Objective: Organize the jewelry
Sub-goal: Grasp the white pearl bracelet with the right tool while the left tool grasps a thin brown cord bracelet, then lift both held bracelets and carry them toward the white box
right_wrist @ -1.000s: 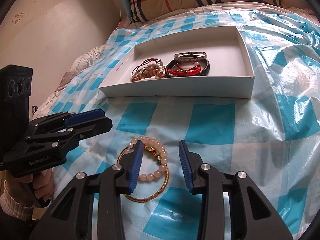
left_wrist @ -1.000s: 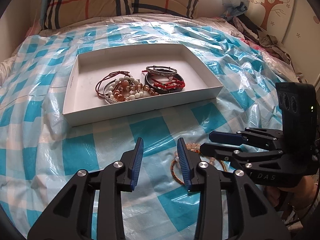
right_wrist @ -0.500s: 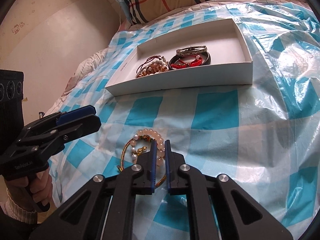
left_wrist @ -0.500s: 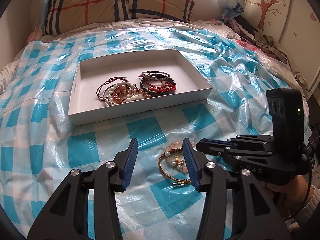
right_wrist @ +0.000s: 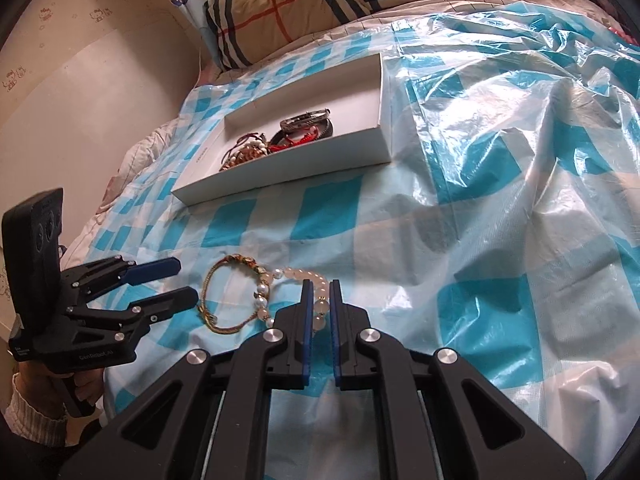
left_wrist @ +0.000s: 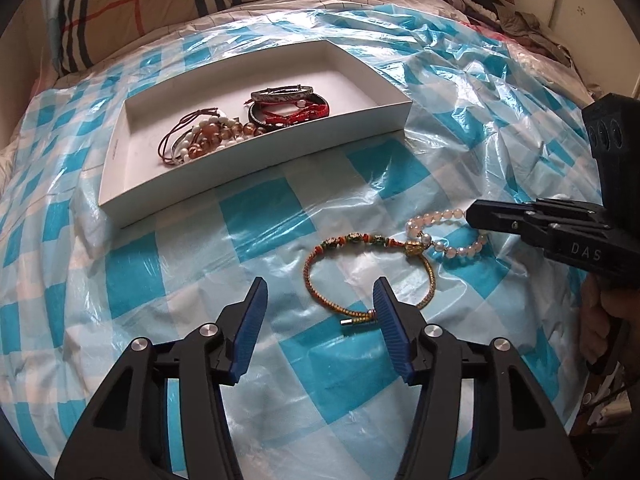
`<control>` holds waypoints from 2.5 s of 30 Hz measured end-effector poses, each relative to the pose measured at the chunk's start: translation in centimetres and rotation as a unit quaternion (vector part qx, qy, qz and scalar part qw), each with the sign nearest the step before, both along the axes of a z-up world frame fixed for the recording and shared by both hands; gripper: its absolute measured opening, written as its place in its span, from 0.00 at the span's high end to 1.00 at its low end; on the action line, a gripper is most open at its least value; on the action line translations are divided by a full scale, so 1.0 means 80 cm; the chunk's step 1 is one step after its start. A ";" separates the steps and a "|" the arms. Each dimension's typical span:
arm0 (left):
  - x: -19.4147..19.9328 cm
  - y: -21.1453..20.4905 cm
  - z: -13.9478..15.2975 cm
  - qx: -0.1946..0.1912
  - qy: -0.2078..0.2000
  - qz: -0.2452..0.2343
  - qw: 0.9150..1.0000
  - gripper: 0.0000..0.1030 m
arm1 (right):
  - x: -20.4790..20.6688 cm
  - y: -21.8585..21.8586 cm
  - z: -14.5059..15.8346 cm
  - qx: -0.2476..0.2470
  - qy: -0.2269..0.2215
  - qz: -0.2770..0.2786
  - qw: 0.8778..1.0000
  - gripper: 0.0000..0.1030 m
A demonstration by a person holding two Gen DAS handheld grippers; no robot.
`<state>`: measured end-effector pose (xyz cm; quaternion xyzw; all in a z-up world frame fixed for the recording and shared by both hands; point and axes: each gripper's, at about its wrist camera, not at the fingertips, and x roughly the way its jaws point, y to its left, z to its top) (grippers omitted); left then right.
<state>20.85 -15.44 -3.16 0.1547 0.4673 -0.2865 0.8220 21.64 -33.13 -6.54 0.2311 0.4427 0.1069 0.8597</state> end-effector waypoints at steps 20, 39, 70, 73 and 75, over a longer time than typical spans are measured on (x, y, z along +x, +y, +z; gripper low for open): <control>-0.046 0.063 0.037 -0.135 0.045 0.046 0.989 0.97 | -0.057 0.017 0.057 0.062 -0.077 -0.008 0.995 0.92; -0.159 0.119 0.197 -0.164 -0.080 0.052 0.982 0.97 | -0.157 0.064 0.199 0.087 -0.198 0.013 0.976 0.92; -0.096 0.103 0.191 -0.164 -0.095 0.053 0.980 0.97 | -0.080 0.062 0.187 0.079 -0.198 0.018 0.977 0.92; -0.073 0.096 0.187 -0.170 -0.095 0.052 0.980 0.97 | -0.056 0.051 0.178 0.081 -0.196 0.007 0.977 0.92; -0.058 0.092 0.186 -0.171 -0.097 0.052 0.979 0.97 | -0.041 0.045 0.174 0.082 -0.194 0.001 0.977 0.92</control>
